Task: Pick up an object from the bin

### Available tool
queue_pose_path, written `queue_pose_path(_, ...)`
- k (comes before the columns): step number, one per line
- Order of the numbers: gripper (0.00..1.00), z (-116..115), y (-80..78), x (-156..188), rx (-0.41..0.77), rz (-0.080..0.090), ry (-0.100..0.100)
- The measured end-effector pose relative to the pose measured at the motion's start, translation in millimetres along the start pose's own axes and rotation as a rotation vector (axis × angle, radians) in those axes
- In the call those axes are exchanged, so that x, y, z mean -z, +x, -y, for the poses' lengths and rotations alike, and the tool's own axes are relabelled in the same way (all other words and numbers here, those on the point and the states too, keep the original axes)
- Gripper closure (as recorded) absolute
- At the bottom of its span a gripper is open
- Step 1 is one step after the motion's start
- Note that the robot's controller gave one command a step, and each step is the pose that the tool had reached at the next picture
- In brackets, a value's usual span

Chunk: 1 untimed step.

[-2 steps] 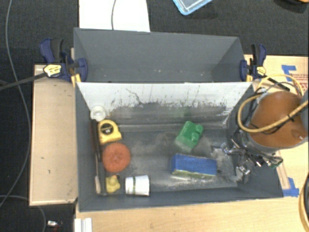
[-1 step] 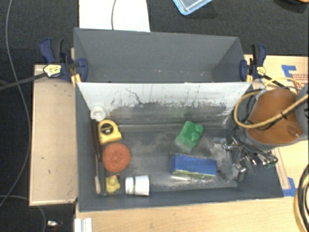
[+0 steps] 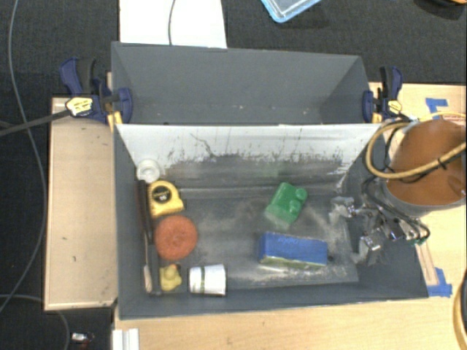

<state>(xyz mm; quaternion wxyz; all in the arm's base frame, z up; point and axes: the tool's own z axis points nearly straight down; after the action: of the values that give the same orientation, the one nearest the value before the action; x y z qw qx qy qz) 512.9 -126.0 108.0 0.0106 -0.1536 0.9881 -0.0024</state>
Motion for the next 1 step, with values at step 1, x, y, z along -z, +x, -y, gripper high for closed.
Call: queue_pose_path(1,0.00,-48.4,-6.3,6.5,0.308,-0.001,-0.002)
